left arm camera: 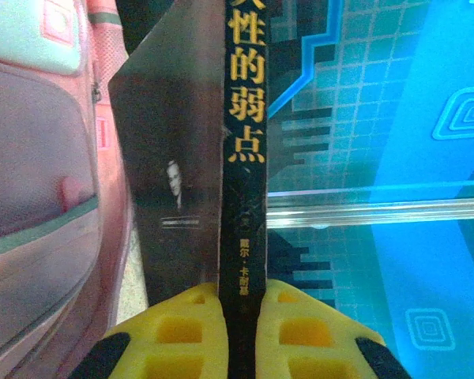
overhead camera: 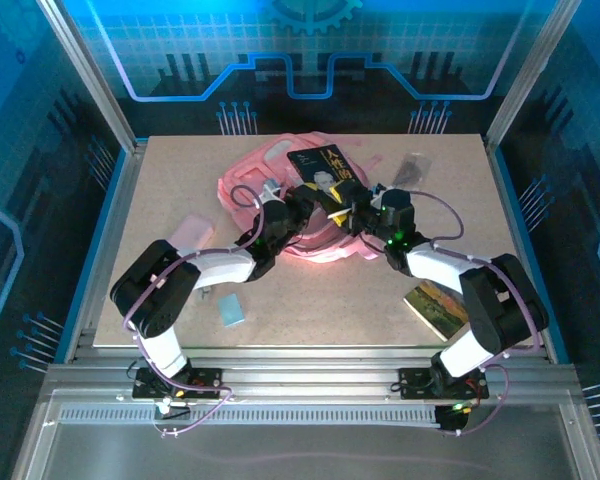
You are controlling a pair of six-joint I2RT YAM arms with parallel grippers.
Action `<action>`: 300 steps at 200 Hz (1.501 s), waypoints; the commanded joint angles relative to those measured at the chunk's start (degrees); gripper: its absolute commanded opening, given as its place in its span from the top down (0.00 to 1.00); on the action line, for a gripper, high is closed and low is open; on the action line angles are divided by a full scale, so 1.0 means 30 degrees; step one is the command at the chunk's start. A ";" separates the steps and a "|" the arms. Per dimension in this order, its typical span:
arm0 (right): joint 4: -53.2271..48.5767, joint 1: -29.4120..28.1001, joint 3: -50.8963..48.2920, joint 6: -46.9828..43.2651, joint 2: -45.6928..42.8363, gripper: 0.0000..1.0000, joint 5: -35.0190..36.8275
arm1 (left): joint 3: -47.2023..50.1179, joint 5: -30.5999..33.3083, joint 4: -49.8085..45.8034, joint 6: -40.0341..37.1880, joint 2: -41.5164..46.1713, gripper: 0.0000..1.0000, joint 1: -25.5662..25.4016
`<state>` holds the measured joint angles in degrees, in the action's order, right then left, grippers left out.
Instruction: Pack books, pencil case, and school supplies into a backpack
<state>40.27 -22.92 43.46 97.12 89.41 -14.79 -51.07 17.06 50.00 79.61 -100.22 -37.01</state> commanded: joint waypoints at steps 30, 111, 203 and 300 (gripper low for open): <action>0.0479 0.0612 0.1125 -0.2259 -0.0760 0.86 0.0876 | 0.0265 -0.0518 0.0854 -0.1300 0.1587 1.00 -0.0504; -1.0780 0.4584 0.3859 -1.1914 -0.3083 1.00 -0.2288 | -0.2472 -0.3337 -1.1203 -1.3498 0.4296 0.35 0.0368; -2.1139 0.8262 0.6782 -2.1640 -0.5507 1.00 -0.2007 | -1.0862 -0.5655 -2.3179 -2.1508 -0.2153 0.28 0.0336; -2.2532 0.9655 0.4212 -2.3636 -0.8659 1.00 -0.1152 | -1.6540 -0.1573 -2.9410 -2.5683 -0.7916 0.22 -0.0413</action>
<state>-29.23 5.32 57.01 28.80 66.87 -16.71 -97.25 9.26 -32.40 6.85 -120.27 -38.22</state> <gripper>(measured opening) 0.178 0.777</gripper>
